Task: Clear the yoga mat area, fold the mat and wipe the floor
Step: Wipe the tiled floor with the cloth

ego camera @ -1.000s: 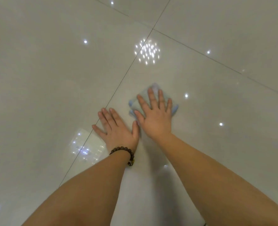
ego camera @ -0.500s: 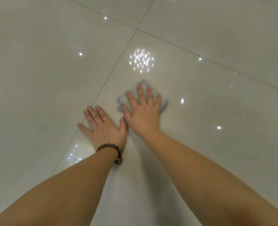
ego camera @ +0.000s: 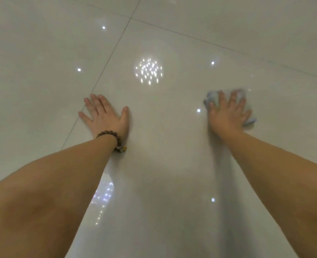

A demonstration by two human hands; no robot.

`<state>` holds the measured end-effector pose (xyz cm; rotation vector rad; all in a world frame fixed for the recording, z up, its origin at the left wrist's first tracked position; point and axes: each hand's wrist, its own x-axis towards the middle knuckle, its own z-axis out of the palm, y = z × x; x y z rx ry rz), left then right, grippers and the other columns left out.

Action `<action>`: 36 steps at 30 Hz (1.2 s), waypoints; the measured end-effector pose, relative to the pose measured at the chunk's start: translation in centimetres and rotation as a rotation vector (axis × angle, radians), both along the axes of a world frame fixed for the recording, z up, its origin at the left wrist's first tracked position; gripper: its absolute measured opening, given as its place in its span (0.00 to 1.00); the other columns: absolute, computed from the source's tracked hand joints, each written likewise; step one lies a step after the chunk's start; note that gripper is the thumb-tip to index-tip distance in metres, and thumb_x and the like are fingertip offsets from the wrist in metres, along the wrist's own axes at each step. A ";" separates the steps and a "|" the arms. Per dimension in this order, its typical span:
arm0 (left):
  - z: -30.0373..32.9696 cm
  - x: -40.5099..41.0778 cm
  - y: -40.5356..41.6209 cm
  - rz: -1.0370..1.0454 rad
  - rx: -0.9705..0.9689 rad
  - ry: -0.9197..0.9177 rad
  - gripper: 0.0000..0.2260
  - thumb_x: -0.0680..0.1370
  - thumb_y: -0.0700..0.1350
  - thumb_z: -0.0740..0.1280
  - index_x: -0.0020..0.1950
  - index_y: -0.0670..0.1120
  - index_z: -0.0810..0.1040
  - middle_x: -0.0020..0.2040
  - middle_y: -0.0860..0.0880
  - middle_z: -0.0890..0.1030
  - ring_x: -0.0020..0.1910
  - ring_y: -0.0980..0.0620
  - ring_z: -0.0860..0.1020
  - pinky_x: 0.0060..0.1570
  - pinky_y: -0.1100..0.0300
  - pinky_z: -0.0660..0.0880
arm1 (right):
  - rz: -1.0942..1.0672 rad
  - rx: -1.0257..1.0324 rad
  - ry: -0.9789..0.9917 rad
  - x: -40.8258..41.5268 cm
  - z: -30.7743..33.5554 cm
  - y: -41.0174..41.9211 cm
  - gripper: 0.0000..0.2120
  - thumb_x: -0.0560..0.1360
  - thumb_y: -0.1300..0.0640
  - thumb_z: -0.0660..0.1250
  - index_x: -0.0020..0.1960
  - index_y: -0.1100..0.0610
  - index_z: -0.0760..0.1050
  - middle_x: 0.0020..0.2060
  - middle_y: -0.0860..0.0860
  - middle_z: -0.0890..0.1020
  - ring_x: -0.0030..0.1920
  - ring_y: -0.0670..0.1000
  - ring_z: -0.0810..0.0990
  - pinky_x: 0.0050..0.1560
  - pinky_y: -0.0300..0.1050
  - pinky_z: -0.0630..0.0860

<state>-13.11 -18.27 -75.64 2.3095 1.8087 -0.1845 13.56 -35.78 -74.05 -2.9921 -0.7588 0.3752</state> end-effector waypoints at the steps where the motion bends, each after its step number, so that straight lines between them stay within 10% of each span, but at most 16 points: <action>1: 0.2 -0.3 -0.2 -0.036 -0.005 -0.020 0.38 0.78 0.64 0.43 0.78 0.40 0.42 0.79 0.42 0.41 0.77 0.44 0.38 0.73 0.39 0.37 | 0.161 0.015 -0.007 -3.6 -0.4 1.0 0.27 0.78 0.37 0.48 0.76 0.40 0.52 0.78 0.50 0.47 0.77 0.57 0.42 0.71 0.65 0.38; 8: 1.4 3.4 -17.7 -0.285 -0.068 -0.276 0.36 0.78 0.59 0.46 0.77 0.36 0.48 0.78 0.38 0.50 0.78 0.42 0.46 0.74 0.40 0.43 | 0.636 -0.038 0.015 -3.6 0.5 -3.3 0.28 0.76 0.33 0.46 0.75 0.38 0.52 0.78 0.46 0.48 0.77 0.53 0.45 0.73 0.58 0.40; 16: -0.1 8.3 -26.6 -0.366 -0.070 -0.035 0.36 0.78 0.62 0.46 0.77 0.38 0.45 0.78 0.39 0.48 0.78 0.42 0.43 0.71 0.34 0.41 | -0.142 -0.101 0.031 10.2 1.3 -25.6 0.32 0.75 0.32 0.43 0.77 0.41 0.48 0.78 0.49 0.46 0.77 0.55 0.43 0.74 0.61 0.44; 21: -0.1 8.5 -26.8 -0.372 -0.075 0.003 0.37 0.78 0.63 0.43 0.77 0.38 0.42 0.78 0.39 0.45 0.77 0.42 0.41 0.72 0.34 0.40 | -0.631 0.033 -0.039 6.4 0.7 -18.4 0.27 0.79 0.37 0.46 0.76 0.43 0.53 0.78 0.50 0.49 0.77 0.58 0.44 0.72 0.65 0.42; 27: 0.0 8.6 -26.6 -0.365 -0.071 0.034 0.37 0.77 0.63 0.42 0.77 0.39 0.40 0.78 0.40 0.42 0.77 0.44 0.38 0.71 0.35 0.38 | 0.510 0.116 -0.022 -4.0 -0.8 -7.9 0.27 0.75 0.36 0.49 0.71 0.42 0.66 0.75 0.50 0.62 0.75 0.58 0.56 0.72 0.63 0.46; 29: 0.1 8.6 -26.7 -0.370 -0.073 0.030 0.37 0.77 0.63 0.43 0.77 0.39 0.40 0.78 0.40 0.42 0.77 0.43 0.38 0.72 0.35 0.39 | 0.602 0.165 -0.048 -0.3 -0.9 -10.6 0.27 0.75 0.36 0.49 0.70 0.42 0.67 0.74 0.49 0.63 0.75 0.57 0.59 0.72 0.61 0.50; 36: 0.1 8.6 -26.6 -0.378 -0.083 0.044 0.37 0.77 0.63 0.40 0.77 0.39 0.36 0.78 0.40 0.39 0.76 0.43 0.35 0.72 0.36 0.38 | -0.437 -0.032 -0.011 13.8 0.8 -31.4 0.33 0.74 0.33 0.40 0.76 0.43 0.52 0.78 0.51 0.49 0.77 0.57 0.46 0.73 0.63 0.45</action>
